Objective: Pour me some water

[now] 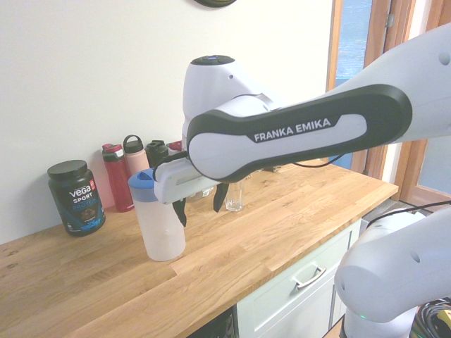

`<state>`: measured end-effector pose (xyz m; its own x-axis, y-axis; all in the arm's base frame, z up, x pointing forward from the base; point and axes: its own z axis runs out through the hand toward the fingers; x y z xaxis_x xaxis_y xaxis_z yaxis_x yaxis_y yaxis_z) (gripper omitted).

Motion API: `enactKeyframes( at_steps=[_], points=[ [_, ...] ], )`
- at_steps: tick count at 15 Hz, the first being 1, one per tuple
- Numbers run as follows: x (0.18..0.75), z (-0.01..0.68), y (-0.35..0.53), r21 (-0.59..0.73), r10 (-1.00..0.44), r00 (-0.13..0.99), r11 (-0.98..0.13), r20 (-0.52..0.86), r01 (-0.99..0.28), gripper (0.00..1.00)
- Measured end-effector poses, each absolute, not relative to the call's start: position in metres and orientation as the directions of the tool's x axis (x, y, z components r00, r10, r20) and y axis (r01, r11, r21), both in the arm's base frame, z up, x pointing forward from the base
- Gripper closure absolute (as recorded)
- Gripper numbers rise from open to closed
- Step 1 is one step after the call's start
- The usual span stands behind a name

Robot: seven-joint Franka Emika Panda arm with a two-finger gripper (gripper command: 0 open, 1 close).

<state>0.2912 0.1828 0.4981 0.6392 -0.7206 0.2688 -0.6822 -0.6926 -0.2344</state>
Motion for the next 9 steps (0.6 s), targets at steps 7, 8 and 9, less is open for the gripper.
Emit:
enactKeyframes(
  at_steps=[7,8,9],
  points=[
    [0.363,0.495,0.216,-0.288,-0.741,0.583,-0.669,0.334,-0.686,0.0],
    [0.372,0.491,0.216,-0.283,-0.744,0.578,-0.665,0.336,-0.691,0.0],
    [0.38,0.486,0.216,-0.279,-0.746,0.574,-0.662,0.338,-0.696,1.0]
  ],
)
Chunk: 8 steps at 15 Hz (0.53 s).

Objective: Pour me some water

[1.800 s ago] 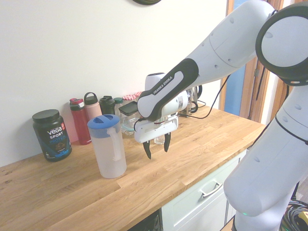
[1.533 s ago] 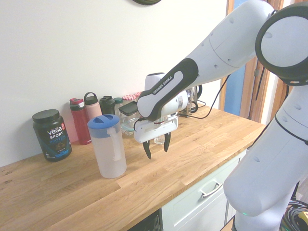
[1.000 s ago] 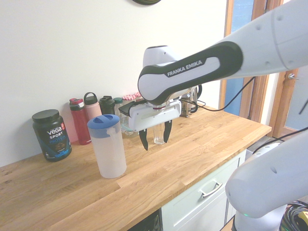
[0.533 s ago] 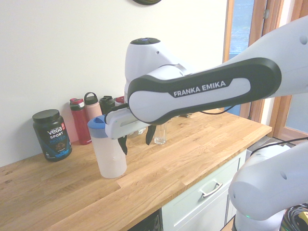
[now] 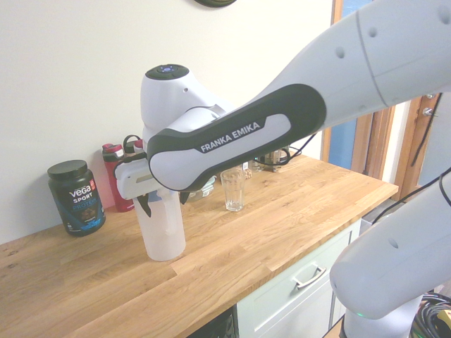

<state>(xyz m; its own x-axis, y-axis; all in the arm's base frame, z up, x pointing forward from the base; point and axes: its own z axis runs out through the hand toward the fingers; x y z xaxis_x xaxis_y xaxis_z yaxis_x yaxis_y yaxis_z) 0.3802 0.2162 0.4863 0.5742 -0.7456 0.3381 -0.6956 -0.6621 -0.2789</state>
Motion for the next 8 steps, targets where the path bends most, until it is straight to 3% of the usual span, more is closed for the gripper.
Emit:
enactKeyframes(
  at_steps=[8],
  points=[
    [0.399,0.48,0.202,-0.283,-0.778,0.544,-0.623,0.313,-0.729,1.0]
  ],
)
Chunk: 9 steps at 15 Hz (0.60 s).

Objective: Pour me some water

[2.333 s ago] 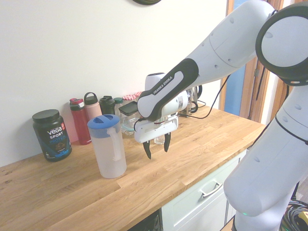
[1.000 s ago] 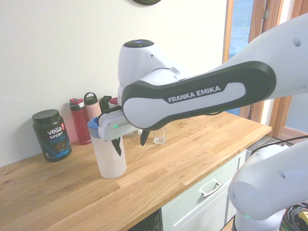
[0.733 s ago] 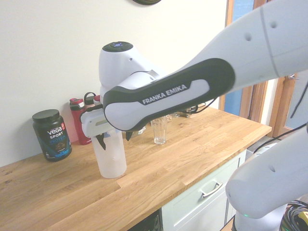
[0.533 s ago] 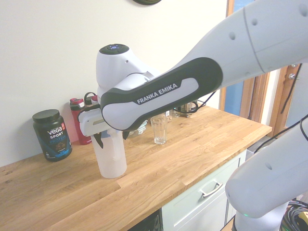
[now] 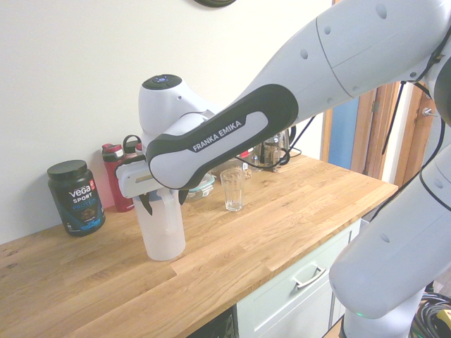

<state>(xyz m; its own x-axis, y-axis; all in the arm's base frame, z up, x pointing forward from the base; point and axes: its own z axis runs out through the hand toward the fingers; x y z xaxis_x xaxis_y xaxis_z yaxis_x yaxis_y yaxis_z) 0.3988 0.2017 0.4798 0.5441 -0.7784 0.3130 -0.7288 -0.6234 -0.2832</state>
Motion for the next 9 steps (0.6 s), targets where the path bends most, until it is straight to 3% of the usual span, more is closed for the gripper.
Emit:
enactKeyframes(
  at_steps=[9],
  points=[
    [0.3944,0.479,0.1983,-0.273,-0.782,0.55,-0.62,0.295,-0.735,1.0]
  ],
)
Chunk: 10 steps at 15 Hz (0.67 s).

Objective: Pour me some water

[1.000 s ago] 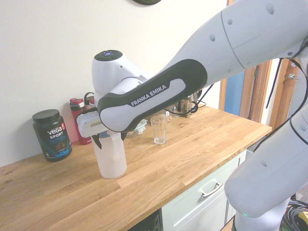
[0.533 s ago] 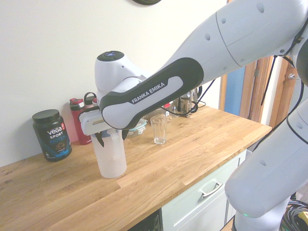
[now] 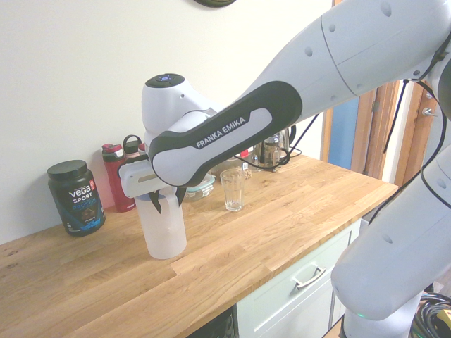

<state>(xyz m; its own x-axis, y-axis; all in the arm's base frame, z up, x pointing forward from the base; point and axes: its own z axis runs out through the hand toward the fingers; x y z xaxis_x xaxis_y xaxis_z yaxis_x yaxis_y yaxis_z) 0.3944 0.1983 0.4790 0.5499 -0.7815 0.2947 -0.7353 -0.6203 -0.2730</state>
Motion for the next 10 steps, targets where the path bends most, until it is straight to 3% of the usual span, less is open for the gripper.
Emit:
enactKeyframes(
  at_steps=[10],
  points=[
    [0.3912,0.4807,0.1904,-0.23,-0.746,0.602,-0.662,0.285,-0.713,1.0]
  ],
)
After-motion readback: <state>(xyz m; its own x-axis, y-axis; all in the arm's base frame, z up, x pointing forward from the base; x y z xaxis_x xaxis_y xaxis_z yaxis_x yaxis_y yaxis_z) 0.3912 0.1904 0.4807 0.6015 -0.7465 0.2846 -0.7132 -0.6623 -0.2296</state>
